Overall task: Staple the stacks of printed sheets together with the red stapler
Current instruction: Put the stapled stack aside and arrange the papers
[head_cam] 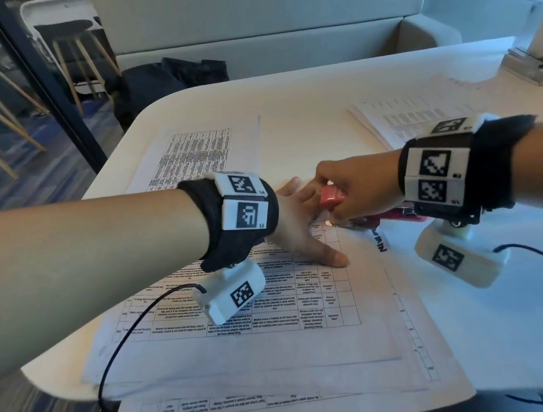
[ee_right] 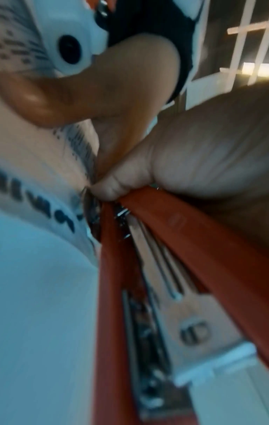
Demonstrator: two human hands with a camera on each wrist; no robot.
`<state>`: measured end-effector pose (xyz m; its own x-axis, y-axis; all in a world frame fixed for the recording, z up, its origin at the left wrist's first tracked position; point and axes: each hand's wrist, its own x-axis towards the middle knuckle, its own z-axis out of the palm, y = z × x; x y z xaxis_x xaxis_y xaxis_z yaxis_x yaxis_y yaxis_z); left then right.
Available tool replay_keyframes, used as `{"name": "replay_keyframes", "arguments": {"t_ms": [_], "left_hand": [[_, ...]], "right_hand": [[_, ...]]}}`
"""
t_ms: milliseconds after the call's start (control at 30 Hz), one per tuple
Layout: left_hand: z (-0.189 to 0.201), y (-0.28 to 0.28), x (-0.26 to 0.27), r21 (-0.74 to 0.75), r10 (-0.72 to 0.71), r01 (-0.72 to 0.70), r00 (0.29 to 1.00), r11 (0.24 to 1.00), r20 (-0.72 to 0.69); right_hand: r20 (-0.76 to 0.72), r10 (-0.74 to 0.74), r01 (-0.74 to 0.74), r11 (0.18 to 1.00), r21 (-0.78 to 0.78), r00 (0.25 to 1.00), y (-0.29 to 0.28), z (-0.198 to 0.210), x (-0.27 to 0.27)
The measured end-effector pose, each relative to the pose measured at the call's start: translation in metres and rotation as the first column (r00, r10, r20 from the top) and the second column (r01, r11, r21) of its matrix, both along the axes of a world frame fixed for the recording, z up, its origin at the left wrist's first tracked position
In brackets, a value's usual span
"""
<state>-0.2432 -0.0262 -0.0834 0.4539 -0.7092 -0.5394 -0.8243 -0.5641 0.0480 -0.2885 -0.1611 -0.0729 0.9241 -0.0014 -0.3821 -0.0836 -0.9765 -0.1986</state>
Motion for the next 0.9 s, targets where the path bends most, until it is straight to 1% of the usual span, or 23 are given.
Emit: {"name": "replay_keyframes", "arguments": {"t_ms": [67,133,267,367,467,567,633,700,767,833,900], "left_hand": [[-0.003,-0.002,0.003,0.037,0.009,-0.01,1.0,0.999,0.016],[-0.005,-0.002,0.006,0.049,0.013,-0.014,1.0,0.999,0.024],[-0.006,-0.002,0.007,0.043,0.01,-0.011,1.0,0.999,0.009],[-0.007,-0.001,0.008,0.029,0.014,-0.014,1.0,0.999,-0.003],[-0.009,0.0,0.008,0.003,0.023,-0.023,1.0,1.0,-0.019],[-0.006,0.001,0.006,-0.037,0.013,-0.014,1.0,0.999,-0.012],[-0.001,0.002,0.006,-0.069,0.0,0.002,1.0,0.998,0.022],[0.006,0.002,0.007,-0.128,0.001,0.007,0.998,0.992,0.06],[0.01,0.002,0.008,-0.251,0.032,-0.008,0.995,0.968,0.09],[0.011,0.003,0.009,-0.389,0.046,0.004,0.992,0.921,0.119],[0.011,0.003,0.007,-0.437,0.043,0.012,0.992,0.899,0.115]], "right_hand": [[-0.047,-0.059,0.058,0.998,-0.024,0.997,-0.001,0.005,0.001],[-0.062,-0.105,0.103,0.994,-0.024,0.993,-0.002,0.01,0.002],[-0.108,-0.17,0.178,0.982,0.069,0.98,-0.006,0.013,0.0],[-0.07,-0.147,0.149,0.989,0.025,0.987,-0.006,0.012,-0.003],[0.009,-0.077,0.078,0.996,-0.044,0.997,-0.004,0.01,-0.004],[0.085,-0.009,0.021,0.989,-0.146,0.996,-0.002,0.007,-0.005],[0.115,0.01,0.012,0.981,-0.194,0.993,-0.003,0.008,-0.006],[0.128,0.005,0.023,0.977,-0.21,0.992,-0.005,0.012,-0.007],[0.134,0.011,0.022,0.971,-0.236,0.991,-0.006,0.014,-0.011],[0.137,0.019,0.016,0.967,-0.254,0.99,-0.006,0.014,-0.016],[0.127,0.023,0.01,0.968,-0.249,0.992,-0.005,0.012,-0.022]]}}
